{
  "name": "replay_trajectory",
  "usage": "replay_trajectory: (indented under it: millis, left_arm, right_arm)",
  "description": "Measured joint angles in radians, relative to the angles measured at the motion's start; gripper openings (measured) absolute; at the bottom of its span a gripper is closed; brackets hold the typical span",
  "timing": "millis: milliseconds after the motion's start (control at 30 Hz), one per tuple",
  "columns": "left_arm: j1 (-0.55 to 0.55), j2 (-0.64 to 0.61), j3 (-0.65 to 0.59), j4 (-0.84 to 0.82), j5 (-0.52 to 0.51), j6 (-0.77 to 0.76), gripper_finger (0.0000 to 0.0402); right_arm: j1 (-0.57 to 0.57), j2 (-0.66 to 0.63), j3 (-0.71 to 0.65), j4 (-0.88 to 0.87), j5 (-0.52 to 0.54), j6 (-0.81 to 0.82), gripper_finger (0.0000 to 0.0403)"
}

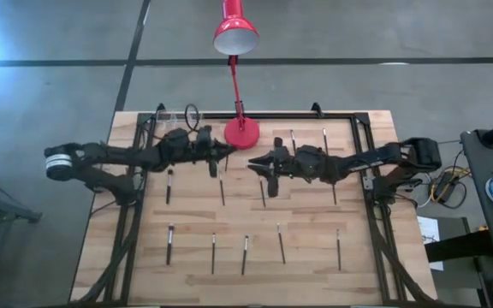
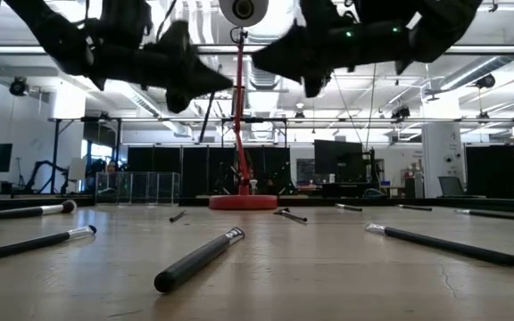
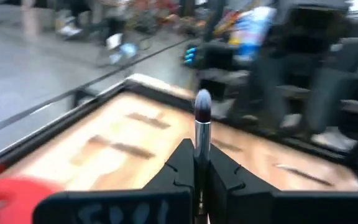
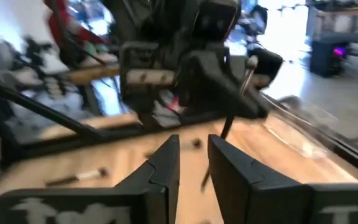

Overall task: Pick & Place Makeup Supplies
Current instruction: Put the makeup brush into the transparent organizer

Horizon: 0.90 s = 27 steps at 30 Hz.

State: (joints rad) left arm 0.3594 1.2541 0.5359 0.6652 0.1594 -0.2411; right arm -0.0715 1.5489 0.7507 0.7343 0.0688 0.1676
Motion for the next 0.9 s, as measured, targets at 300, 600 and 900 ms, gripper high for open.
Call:
replay_trajectory:
  millis: [300, 600, 900]
  left_arm:
    - [0.308, -0.05, 0.005, -0.107, 0.0, 0.014, 0.0009]
    - [0.561, -0.061, 0.126, -0.268, -0.183, 0.047, 0.0009]
    - [0.622, -0.054, 0.173, -0.399, -0.661, 0.11, 0.0009]
  right_arm:
    - [-0.011, -0.121, -0.211, 0.065, 0.197, -0.04, 0.0013]
    - [-0.021, -0.196, -0.384, 0.241, 0.247, -0.092, 0.0009]
    - [-0.075, -0.257, -0.424, 0.246, 0.283, -0.207, 0.0008]
